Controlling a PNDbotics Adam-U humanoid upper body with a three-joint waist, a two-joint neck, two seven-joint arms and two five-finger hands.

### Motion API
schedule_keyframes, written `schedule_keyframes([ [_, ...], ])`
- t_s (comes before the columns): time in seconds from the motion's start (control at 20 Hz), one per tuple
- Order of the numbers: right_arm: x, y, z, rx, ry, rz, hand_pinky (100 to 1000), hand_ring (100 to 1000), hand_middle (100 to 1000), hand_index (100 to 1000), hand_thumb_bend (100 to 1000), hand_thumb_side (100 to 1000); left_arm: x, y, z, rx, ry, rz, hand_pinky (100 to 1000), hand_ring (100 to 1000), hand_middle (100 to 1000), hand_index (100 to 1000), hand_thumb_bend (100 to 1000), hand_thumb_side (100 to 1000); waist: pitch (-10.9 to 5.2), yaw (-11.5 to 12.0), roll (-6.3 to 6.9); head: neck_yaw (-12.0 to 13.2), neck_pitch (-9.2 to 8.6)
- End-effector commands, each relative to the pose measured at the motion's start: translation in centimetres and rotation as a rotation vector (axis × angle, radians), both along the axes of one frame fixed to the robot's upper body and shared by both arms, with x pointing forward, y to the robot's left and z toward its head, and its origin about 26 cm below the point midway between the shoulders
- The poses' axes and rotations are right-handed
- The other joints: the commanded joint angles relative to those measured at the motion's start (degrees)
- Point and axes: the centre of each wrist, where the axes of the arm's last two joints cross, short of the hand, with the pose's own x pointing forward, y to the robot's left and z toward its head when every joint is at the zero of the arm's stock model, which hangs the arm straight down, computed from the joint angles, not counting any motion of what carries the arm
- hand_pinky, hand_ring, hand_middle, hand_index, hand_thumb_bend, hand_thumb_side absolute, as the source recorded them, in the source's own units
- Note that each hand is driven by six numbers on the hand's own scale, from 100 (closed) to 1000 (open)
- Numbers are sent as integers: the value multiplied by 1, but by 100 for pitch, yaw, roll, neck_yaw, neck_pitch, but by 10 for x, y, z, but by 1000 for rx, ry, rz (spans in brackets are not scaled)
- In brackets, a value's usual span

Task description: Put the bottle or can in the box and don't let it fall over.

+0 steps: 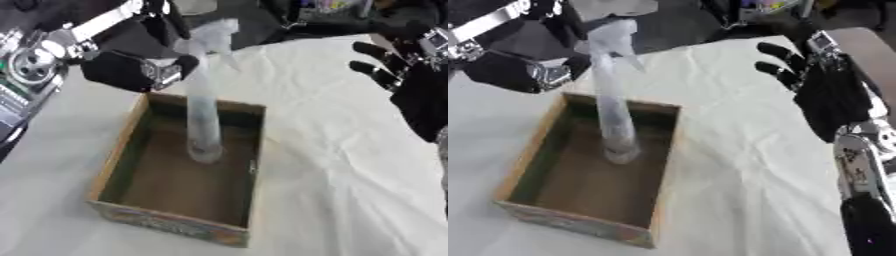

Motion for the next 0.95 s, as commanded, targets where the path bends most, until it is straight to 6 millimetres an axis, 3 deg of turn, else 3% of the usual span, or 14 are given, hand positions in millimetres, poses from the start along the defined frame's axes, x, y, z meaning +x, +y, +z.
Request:
schedule_keyframes([
  [0.05,-3,1,8,-14,-30,5,836,883,977,786,100,603,-1,5,11,-23,-23,4,702,671,727,728,335,572,-86,5,-33,-11,-55],
  [0.15,-3,1,8,-14,-30,6,837,883,977,787,100,605,-1,5,10,-33,-21,5,716,708,758,757,363,633,-86,5,-37,-10,-59],
  [0.35,-3,2,7,-15,-27,9,837,883,977,787,100,604,-1,7,10,-60,-23,10,725,711,766,765,359,648,-94,13,-44,-12,-65],
  [0.75,-3,1,9,-12,-35,6,836,882,976,786,100,596,-6,16,19,-149,-53,30,719,706,762,763,324,629,-125,36,-61,-13,-19],
  [0.95,-5,-1,11,-7,-52,-7,835,882,974,787,100,589,-16,37,34,-272,-114,60,710,702,758,759,312,591,-157,70,-49,-13,-39],
])
